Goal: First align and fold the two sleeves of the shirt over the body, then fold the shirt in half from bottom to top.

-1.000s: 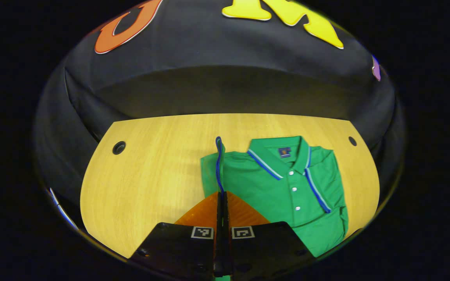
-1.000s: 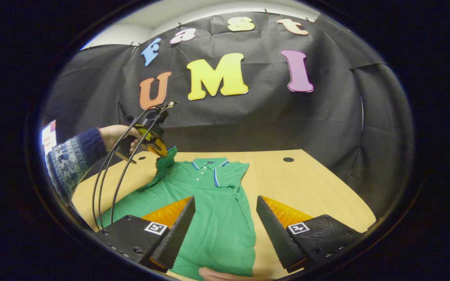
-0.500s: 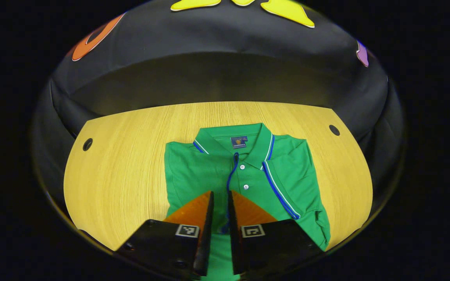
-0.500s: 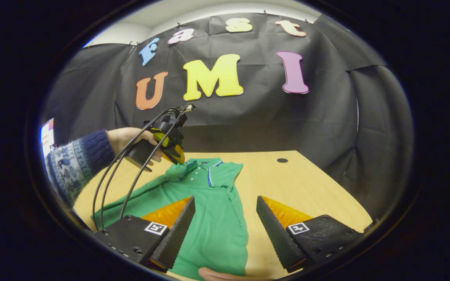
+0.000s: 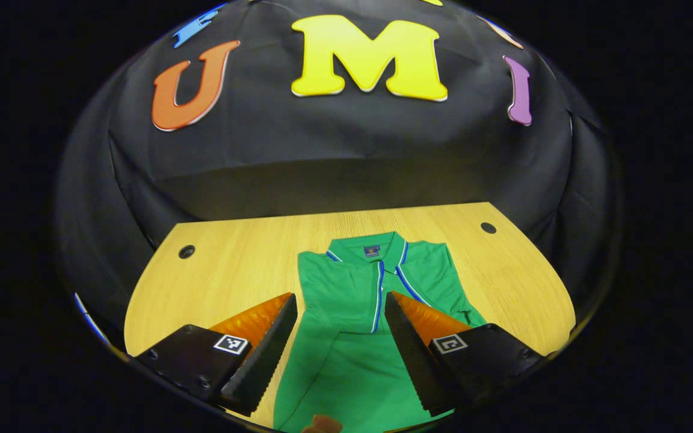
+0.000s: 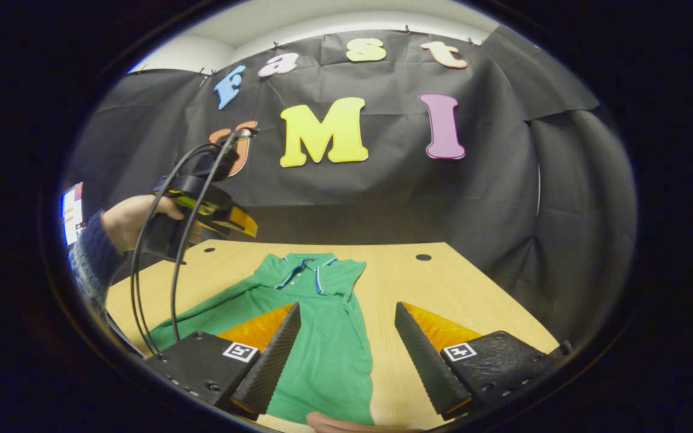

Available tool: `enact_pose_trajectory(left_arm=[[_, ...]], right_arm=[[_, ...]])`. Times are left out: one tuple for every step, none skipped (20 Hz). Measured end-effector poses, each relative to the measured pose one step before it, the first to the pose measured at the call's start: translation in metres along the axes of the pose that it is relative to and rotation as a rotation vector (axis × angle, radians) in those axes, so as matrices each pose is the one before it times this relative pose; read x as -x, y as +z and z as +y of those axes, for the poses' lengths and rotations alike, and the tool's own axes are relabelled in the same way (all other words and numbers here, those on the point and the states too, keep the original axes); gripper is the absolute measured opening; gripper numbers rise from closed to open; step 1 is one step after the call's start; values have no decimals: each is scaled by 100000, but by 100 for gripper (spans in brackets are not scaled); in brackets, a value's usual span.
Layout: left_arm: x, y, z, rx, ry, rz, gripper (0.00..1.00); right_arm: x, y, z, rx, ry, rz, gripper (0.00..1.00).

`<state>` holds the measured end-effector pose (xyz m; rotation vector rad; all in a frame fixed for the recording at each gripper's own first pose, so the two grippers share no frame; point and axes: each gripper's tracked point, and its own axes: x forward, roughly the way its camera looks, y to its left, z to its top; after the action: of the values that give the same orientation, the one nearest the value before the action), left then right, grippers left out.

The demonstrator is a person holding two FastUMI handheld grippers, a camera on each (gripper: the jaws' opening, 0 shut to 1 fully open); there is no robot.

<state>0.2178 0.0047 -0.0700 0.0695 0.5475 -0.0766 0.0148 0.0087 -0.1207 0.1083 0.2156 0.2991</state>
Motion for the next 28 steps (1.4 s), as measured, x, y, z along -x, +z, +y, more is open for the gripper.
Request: enact_pose_trajectory(left_arm=[[1837,-218,748,-733,1445,-3517,97],[1726,-364,619,-714,1142,-3477,97],[1757,-458,465,-816,862,-2798,97],[1688,-1073,340,-1355,495,-1305,96],[1285,-1097,356,-1871,451,-1279,97],[1257,-1210,251,-1199,528,-954,96],[1178,-1595,-96,-999,-693,617,96],[990,-1827,-205,-104,-977,1191,96],[808,-2029,-43,594,-634,1545,97],[578,-1964,207,2175,372,1644,97],[375,-2455,45,1351,-497,3490,99],[212,-2362,215,647,323,3967,99],[122,-2146,540,765,1471,4420,100],[45,-2270,473,1156,1423,5729,100],[64,-1899,376,1923,573,4799,100],[52,-1599,91,3122,-808,4121,100],[23,-850,-24,1962,-1150,2361,100],[-9,-615,243,910,430,1774,100],[-318,-596,467,-303,1899,2431,100],[-171,-550,594,-561,2667,3031,100],[127,-417,237,-961,362,847,100],[31,-265,-300,-79,-1771,437,100],[63,-467,-250,1724,-2173,1576,100],[-23,-569,-294,1974,-1831,2186,99],[124,152,-71,111,189,-1788,98],[-175,-180,32,-711,75,401,98],[52,-155,-4,227,588,480,92],[27,44,-187,-45,-283,-275,86]], right_arm=[[825,328,-111,329,-703,-1023,96],[750,333,-150,-71,-905,-804,96],[661,211,11,-135,-416,-843,96],[657,45,-7,492,-381,-59,96],[442,-215,-84,1061,-573,268,95],[507,-113,-51,1364,115,50,96],[565,58,351,1111,1708,-1295,95],[306,89,9,527,526,-1026,95],[135,-556,-504,1025,-605,-575,96],[-49,-475,-654,1356,-1966,1218,96],[-586,-913,-566,782,-1877,2281,95],[-487,-990,-565,-468,-1405,3258,96],[-588,-1036,-94,-1382,294,3532,95],[-773,-1350,2,-1087,653,4579,97],[-934,-1398,124,-1003,1225,4729,97],[-935,-1631,159,-118,1454,5603,97],[-921,-1572,-12,683,727,5666,97],[-863,-1456,-155,669,-648,4412,97],[-329,-1172,-329,409,-1285,3669,96],[-313,-985,-238,406,-492,3454,96],[-93,-832,133,69,56,3130,96],[-126,-649,52,-273,213,1968,98],[109,-155,90,-498,655,737,96],[0,-167,8,-692,59,668,96],[99,-155,3,-562,-224,365,96],[-21,-192,-27,-154,-152,531,96],[-86,-517,20,148,-429,1126,95],[-133,-486,257,236,242,1108,95]])
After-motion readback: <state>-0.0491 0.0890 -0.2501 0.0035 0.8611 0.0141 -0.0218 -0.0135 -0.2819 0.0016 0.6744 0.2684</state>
